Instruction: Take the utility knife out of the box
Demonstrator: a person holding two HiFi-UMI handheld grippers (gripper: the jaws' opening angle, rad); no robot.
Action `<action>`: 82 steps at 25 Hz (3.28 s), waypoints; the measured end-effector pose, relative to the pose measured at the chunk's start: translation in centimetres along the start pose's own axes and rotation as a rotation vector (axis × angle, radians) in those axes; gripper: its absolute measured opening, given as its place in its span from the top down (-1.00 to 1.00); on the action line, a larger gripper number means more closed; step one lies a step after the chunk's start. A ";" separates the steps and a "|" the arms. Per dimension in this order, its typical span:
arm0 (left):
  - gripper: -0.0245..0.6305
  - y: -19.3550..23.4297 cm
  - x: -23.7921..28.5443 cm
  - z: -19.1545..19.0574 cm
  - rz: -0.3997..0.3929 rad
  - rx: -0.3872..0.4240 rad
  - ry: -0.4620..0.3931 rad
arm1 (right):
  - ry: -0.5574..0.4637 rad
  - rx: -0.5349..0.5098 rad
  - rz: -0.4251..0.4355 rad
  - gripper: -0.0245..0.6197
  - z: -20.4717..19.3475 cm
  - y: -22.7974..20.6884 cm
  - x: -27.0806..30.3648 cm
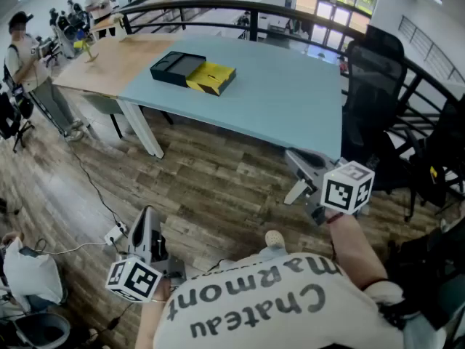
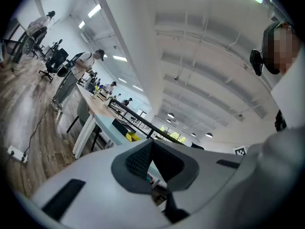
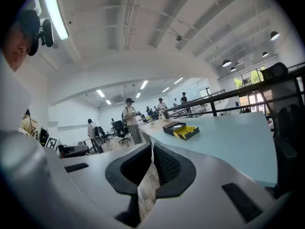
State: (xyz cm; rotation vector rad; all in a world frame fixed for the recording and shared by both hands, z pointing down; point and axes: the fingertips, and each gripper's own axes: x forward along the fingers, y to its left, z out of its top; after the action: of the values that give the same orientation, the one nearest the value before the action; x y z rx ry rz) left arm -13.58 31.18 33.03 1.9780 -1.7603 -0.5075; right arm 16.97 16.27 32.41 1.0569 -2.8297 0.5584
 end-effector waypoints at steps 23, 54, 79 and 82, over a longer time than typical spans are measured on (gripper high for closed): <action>0.92 -1.2 14.3 -1.4 -0.045 0.075 0.110 | 0.139 0.028 0.050 0.79 -1.4 -5.2 9.3; 0.92 -2.3 33.5 -5.4 0.025 0.051 0.203 | 0.314 0.106 0.251 0.78 -1.3 -17.9 23.2; 0.92 8.3 52.2 -2.1 -0.150 0.052 0.417 | 0.295 0.242 0.093 0.78 0.8 -23.0 39.9; 0.92 9.7 54.8 -1.7 -0.181 0.068 0.460 | 0.280 0.261 0.064 0.78 1.4 -23.5 42.1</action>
State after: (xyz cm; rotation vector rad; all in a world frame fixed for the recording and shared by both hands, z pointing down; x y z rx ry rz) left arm -14.03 -23.91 40.81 2.1030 -1.3388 -0.0350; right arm 0.15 -26.77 46.35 0.8437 -2.6009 1.0179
